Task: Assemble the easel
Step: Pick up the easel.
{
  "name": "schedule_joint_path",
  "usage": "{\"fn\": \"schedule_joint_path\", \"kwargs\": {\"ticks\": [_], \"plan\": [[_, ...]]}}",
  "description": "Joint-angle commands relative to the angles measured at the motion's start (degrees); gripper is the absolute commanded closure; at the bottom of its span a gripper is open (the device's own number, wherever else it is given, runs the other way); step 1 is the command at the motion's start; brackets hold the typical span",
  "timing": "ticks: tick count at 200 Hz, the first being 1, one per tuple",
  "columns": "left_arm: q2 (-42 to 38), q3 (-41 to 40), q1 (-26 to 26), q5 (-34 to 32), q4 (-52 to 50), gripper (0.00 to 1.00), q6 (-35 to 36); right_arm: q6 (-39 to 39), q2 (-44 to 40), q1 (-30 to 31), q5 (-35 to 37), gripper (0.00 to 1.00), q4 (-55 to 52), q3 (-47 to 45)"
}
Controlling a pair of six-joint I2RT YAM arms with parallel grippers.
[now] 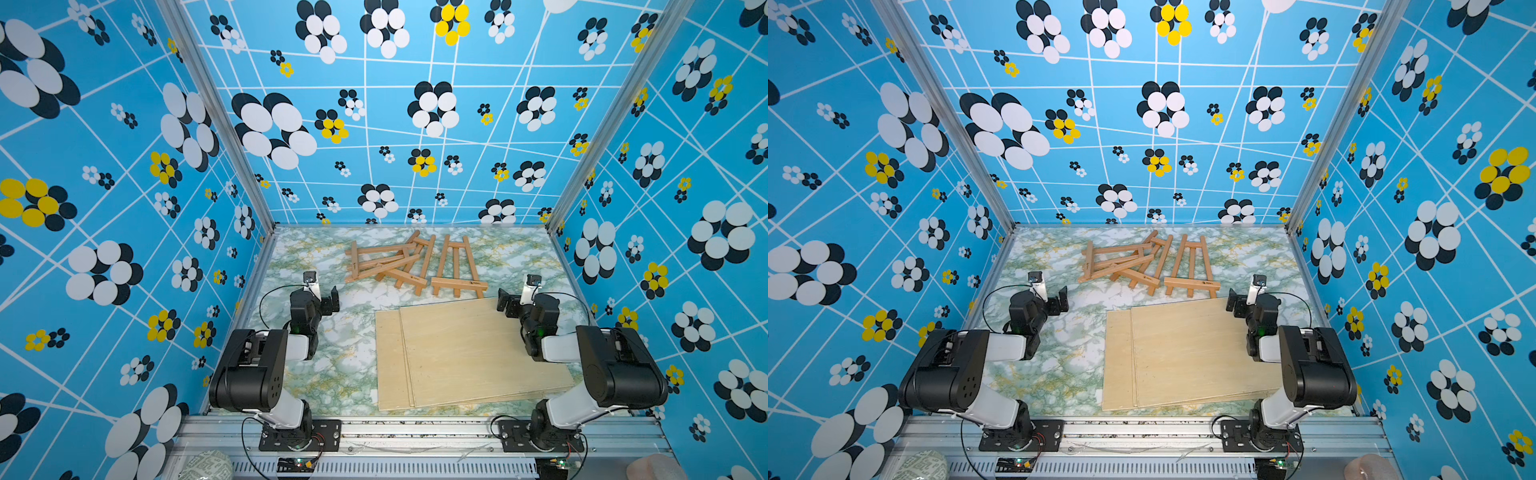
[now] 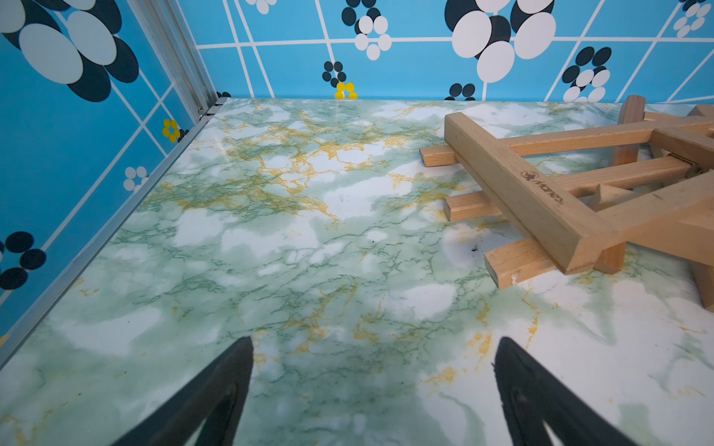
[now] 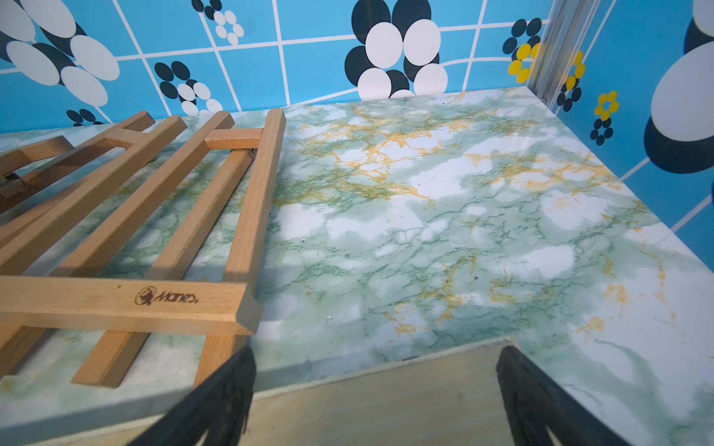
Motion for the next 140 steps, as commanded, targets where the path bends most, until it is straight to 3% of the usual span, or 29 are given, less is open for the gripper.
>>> {"fn": "schedule_joint_path", "kwargs": {"ticks": [1,30,95,140], "plan": [[-0.19,0.72,-0.35,-0.07,-0.49,0.01,0.38,0.64,-0.92,0.45,0.51,0.0,1.44,0.67],[-0.37,0.72,-0.2,0.41,-0.48,0.01,0.38,0.66,-0.87,0.42,0.51,0.0,1.95,0.36],[-7.46,3.63,-0.19,0.46,-12.22,0.01,0.72,1.61,-3.33,0.42,3.06,0.01,1.95,-0.79],[-11.89,11.27,-0.28,-0.28,-30.24,0.01,-2.1,2.62,-9.86,0.45,6.39,0.01,-5.59,0.19]]}}
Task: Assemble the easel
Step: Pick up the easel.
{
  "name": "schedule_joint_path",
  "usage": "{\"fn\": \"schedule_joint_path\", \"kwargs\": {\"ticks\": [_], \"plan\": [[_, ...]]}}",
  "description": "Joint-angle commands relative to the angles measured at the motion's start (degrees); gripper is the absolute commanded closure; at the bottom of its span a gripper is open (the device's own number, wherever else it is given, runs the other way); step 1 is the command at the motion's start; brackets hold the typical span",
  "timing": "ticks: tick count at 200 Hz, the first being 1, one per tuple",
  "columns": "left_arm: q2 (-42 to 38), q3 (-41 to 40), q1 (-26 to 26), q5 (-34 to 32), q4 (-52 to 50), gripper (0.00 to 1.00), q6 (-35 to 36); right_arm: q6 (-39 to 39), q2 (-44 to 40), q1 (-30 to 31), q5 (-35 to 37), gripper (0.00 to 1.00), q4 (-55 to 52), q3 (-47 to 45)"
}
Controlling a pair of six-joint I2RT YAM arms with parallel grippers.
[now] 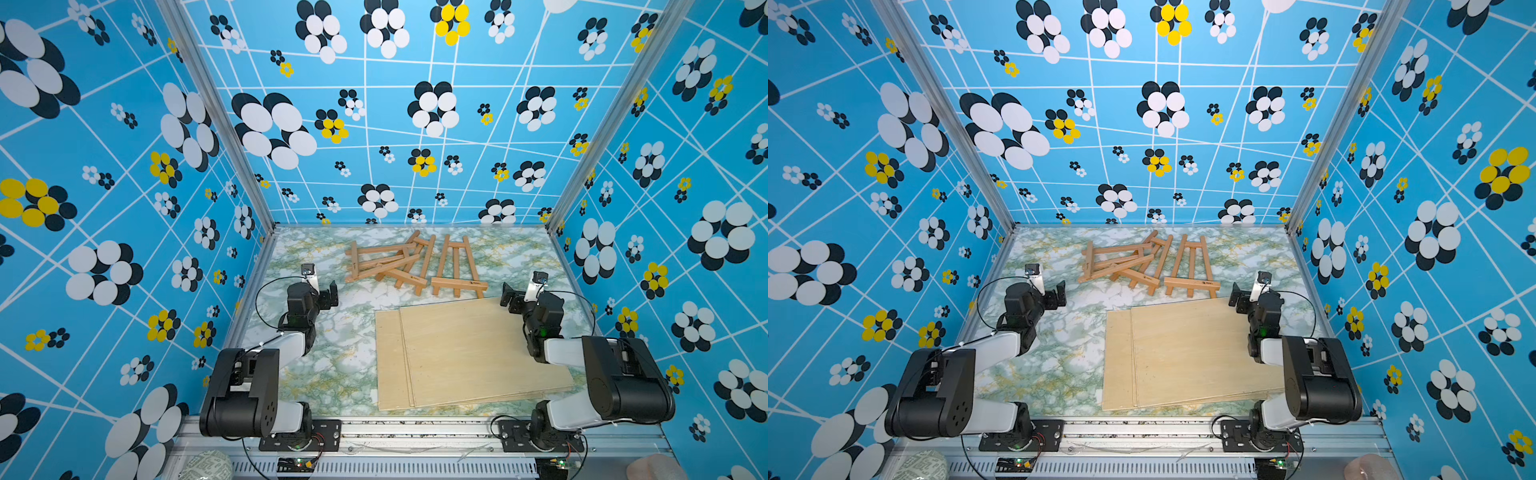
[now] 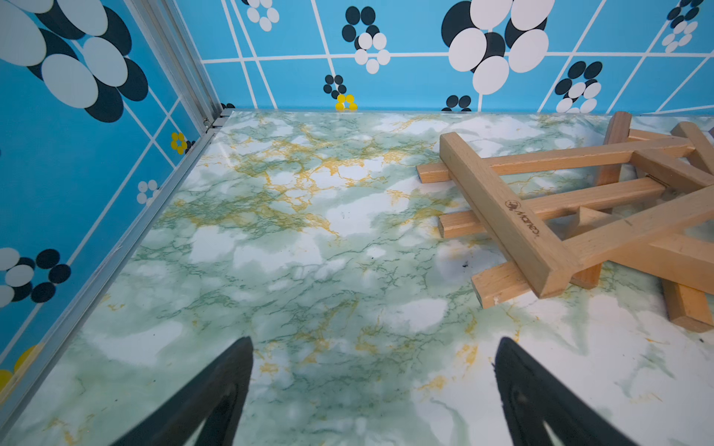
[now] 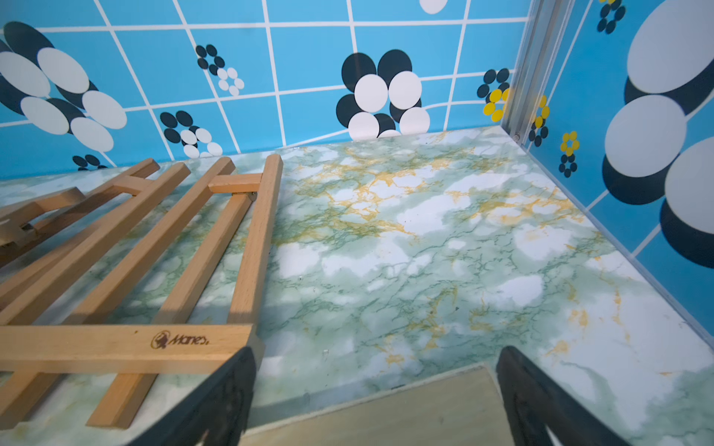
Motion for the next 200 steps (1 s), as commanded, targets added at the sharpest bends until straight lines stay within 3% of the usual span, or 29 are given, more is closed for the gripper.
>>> {"fn": "schedule_joint_path", "kwargs": {"ticks": [1,25,44,67,97,121,153,173,200], "plan": [[-2.84,4.85,-0.28,-0.27,-12.58,0.01,-2.05,1.33,-3.96,0.45,3.51,0.01,-5.32,0.51],[-5.16,8.9,-0.46,-0.25,-20.56,0.01,-4.79,4.52,-10.0,0.4,7.82,0.02,-17.6,4.27],[-6.36,12.92,-0.84,0.96,-27.43,0.01,-7.71,14.76,-13.43,0.45,12.31,0.04,-39.46,13.88],[-5.53,20.81,-2.49,3.13,-39.21,0.01,-8.47,20.66,-11.87,0.44,2.32,0.03,-58.93,26.75],[-2.09,31.24,-5.59,2.8,-54.14,0.01,-8.05,31.88,-11.88,0.5,-13.99,0.04,-64.05,29.29],[0.31,37.05,-6.49,5.89,-59.99,0.01,-9.01,32.97,-13.25,2.51,-20.15,0.05,-69.38,29.61],[7.03,46.07,-6.49,7.78,-66.8,0.0,-10.94,32.97,-15.64,8.84,-18.22,0.04,-76.21,27.81],[13.81,52.94,-6.97,8.12,-71.13,0.05,-11.61,34.81,-17.36,12.87,-18.89,0.04,-77.82,25.76],[24.65,63.27,-7.53,9.26,-75.99,0.14,-12.98,28.87,-19.58,15.67,-13.75,0.05,-85.87,29.83]]}}
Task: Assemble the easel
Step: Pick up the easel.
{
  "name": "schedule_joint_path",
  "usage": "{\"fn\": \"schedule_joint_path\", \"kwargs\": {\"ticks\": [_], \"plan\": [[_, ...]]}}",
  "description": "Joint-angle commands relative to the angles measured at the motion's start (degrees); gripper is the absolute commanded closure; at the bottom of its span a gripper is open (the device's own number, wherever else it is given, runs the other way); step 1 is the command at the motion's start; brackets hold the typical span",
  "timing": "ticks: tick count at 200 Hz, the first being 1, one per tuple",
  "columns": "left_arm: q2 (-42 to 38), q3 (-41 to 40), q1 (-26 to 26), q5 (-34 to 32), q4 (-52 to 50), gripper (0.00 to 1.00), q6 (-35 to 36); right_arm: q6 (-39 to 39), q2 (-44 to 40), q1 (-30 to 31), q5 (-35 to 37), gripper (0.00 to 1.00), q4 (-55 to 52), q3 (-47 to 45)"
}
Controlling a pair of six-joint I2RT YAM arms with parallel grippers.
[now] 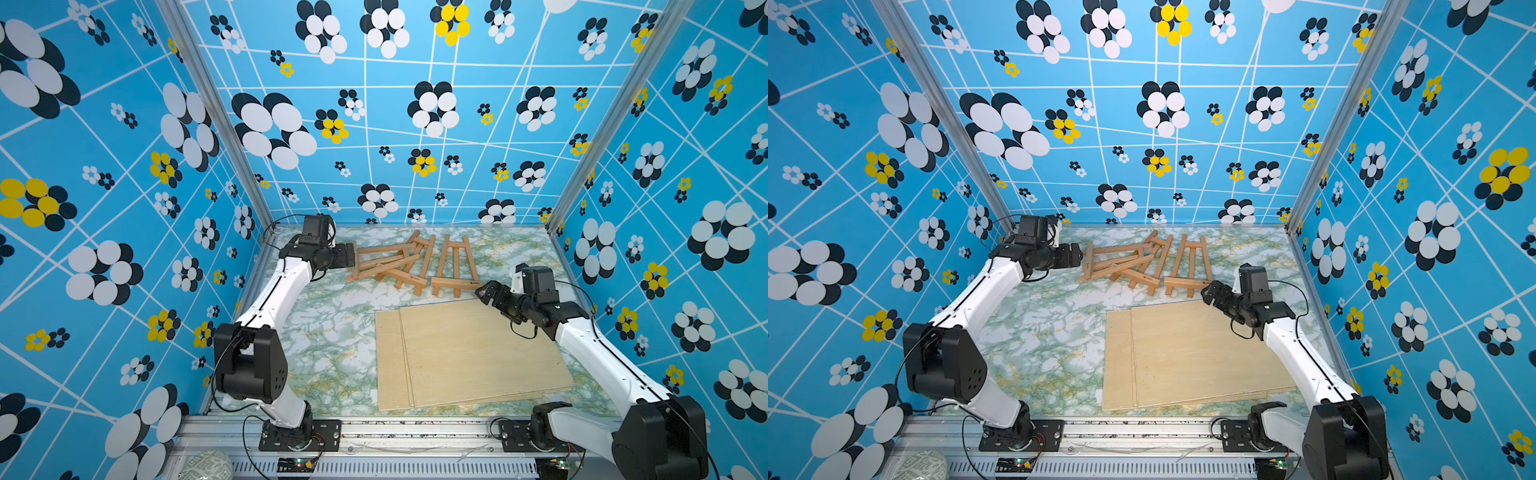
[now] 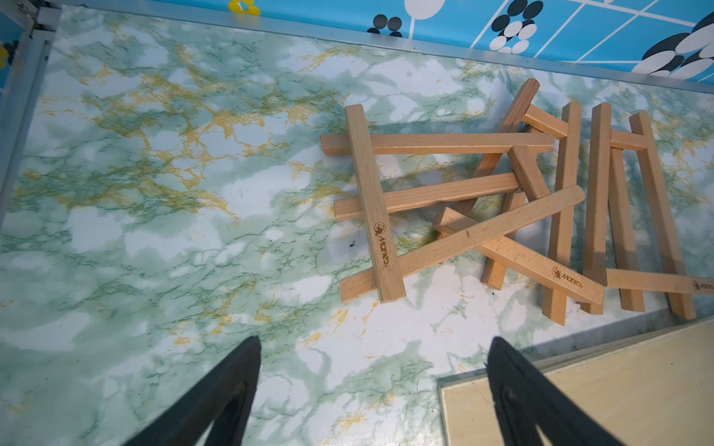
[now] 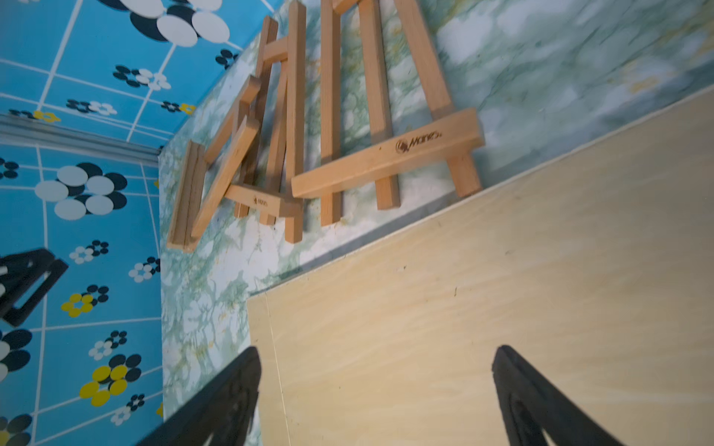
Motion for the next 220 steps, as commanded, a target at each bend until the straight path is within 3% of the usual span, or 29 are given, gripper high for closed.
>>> {"fn": "schedule_joint_path", "kwargs": {"ticks": [1,27,57,95,146,220], "plan": [[8.2,7.66,-0.84,2.04,-8.66,0.14,-1.68,-3.27,-2.25,1.72,3.1,0.05,-9.31,3.36],[19.37,19.09,-2.26,-0.29,-16.23,0.26,-1.36,-5.39,-1.56,2.07,3.93,0.05,-14.31,8.54],[26.57,25.84,-3.45,-2.55,-19.04,0.31,-1.89,-3.73,-3.42,2.11,4.86,0.05,-9.97,8.43],[33.27,33.71,-4.34,-4.23,-23.01,0.35,-2.71,-3.67,0.28,2.11,0.49,0.05,-7.96,9.69],[35.85,35.58,-4.33,-5.01,-23.54,0.47,-4.07,-3.49,1.22,2.2,-0.26,0.05,-5.33,7.91],[38.26,37.07,-4.06,-5.19,-24.44,0.52,-4.12,-3.26,1.57,2.19,-0.48,0.05,-4.42,7.54]]}}
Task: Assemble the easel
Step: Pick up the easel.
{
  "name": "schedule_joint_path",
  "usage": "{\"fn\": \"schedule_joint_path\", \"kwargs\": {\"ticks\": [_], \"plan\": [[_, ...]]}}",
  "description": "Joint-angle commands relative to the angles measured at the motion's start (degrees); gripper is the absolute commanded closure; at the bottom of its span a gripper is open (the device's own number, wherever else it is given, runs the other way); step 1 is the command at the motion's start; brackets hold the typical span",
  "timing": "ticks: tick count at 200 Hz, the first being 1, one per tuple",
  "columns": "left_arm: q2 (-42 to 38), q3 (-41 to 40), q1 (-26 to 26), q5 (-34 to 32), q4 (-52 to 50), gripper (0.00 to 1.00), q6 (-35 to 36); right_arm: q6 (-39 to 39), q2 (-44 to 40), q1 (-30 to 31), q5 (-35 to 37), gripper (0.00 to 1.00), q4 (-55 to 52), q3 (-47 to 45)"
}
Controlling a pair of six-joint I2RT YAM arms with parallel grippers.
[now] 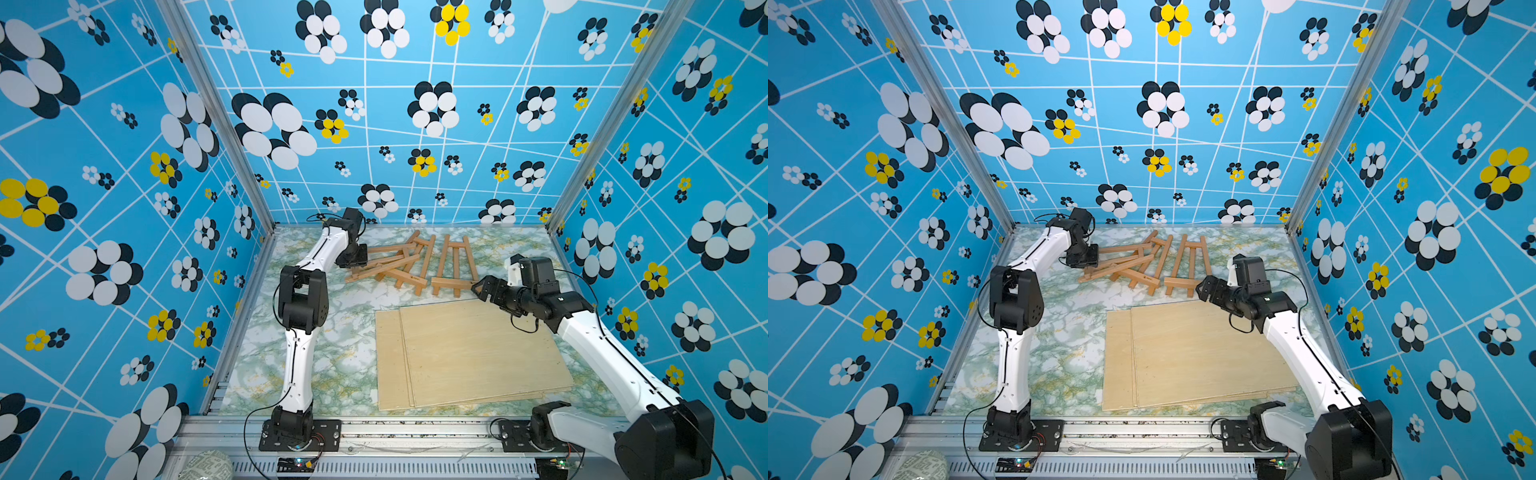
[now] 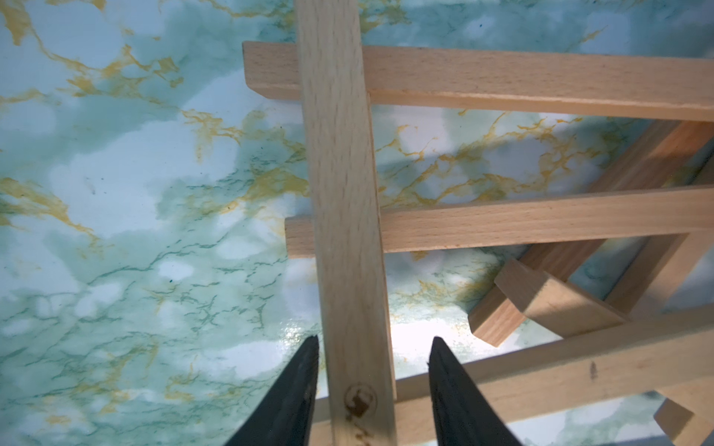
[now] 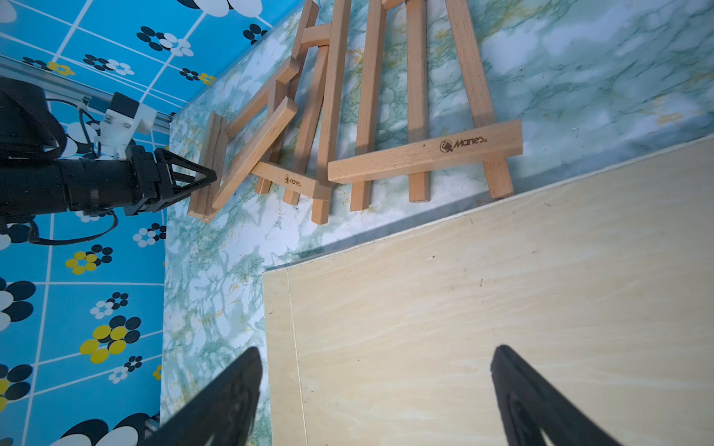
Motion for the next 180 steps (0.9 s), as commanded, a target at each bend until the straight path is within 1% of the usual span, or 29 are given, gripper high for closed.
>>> {"fn": "schedule_joint_path", "kwargs": {"ticks": [1,75,77,80,90,180], "plan": [[2.07,2.05,0.24,-0.49,-2.09,0.52,-0.58,0.16,0.57,0.45,-0.65,0.05,1.25,-0.55],[3.69,3.34,0.15,-0.05,-2.62,0.56,-1.63,-0.5,0.77,0.45,-0.85,0.05,1.86,-1.54],[3.66,3.34,0.15,-0.08,-2.58,0.6,-1.6,-0.53,0.75,0.41,-0.9,0.05,1.84,-1.55],[3.67,3.41,0.15,-0.13,-2.64,0.61,-1.57,-0.52,0.79,0.45,-0.87,0.05,1.84,-1.59],[3.75,3.52,0.13,-0.18,-2.74,0.64,-1.7,-0.63,0.74,0.45,-0.77,0.05,1.82,-1.63],[5.68,4.23,-0.07,0.17,-3.22,0.65,-2.18,-0.55,0.3,0.45,-1.02,0.05,2.45,-2.91]]}}
